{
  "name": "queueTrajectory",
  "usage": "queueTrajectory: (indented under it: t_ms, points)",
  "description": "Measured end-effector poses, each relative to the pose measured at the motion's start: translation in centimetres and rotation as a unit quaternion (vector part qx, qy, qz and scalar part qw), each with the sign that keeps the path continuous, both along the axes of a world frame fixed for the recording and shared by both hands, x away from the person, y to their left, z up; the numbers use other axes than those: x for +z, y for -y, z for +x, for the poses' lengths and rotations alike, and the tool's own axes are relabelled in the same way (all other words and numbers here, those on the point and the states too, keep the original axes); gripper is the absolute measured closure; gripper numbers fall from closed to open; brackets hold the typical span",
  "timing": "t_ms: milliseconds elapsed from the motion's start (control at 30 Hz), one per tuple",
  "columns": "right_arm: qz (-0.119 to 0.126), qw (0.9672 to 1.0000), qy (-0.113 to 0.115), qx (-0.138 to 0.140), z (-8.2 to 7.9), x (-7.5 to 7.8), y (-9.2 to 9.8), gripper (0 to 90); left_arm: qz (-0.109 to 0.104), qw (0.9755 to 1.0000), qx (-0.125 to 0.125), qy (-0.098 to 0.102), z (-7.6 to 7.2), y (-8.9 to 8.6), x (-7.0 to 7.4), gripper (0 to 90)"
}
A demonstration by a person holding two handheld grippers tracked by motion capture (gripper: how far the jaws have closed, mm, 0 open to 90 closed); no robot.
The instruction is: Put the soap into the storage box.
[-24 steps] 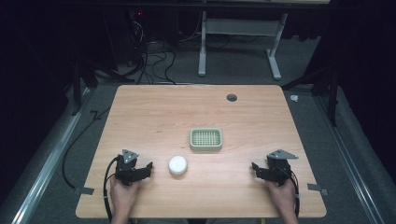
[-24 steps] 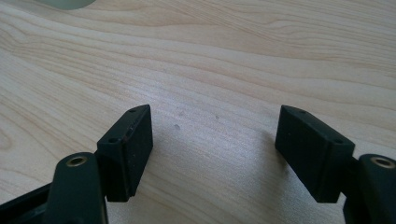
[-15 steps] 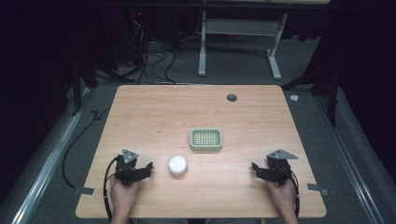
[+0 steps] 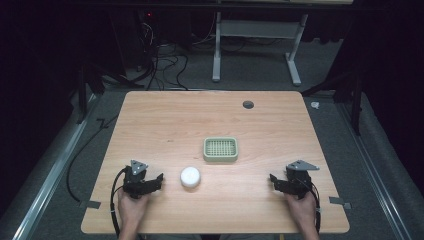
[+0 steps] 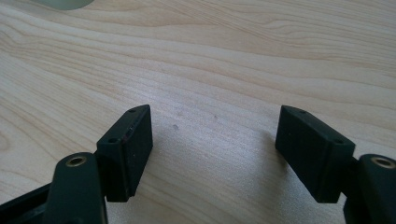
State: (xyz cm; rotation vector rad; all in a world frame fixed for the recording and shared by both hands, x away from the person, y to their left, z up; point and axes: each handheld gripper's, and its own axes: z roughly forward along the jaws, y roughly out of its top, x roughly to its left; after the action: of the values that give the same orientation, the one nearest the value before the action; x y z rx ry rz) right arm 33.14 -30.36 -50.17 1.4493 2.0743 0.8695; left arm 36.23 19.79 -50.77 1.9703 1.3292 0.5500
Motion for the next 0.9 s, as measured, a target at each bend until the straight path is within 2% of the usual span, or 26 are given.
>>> queueTrajectory:
  t_ms: [167,467,733,900]
  points:
    - [0.001,1.0,-0.001,0.001,-0.01,0.0,-0.02,28.1,-0.006,1.0,0.002,0.0,0.0,-0.13,0.01,22.6]
    - [0.0,1.0,-0.001,0.003,-0.01,0.0,-0.02,28.1,0.006,1.0,-0.006,0.001,-0.05,0.11,0.02,22.2]
    - [0.0,1.0,0.0,0.003,-0.01,0.01,-0.05,28.2,-0.008,0.9999,-0.007,0.005,-0.16,0.08,0.24,21.8]
    - [0.001,1.0,-0.001,0.002,-0.02,0.01,-0.07,28.2,-0.011,0.9998,-0.016,0.01,-0.46,0.18,0.95,21.7]
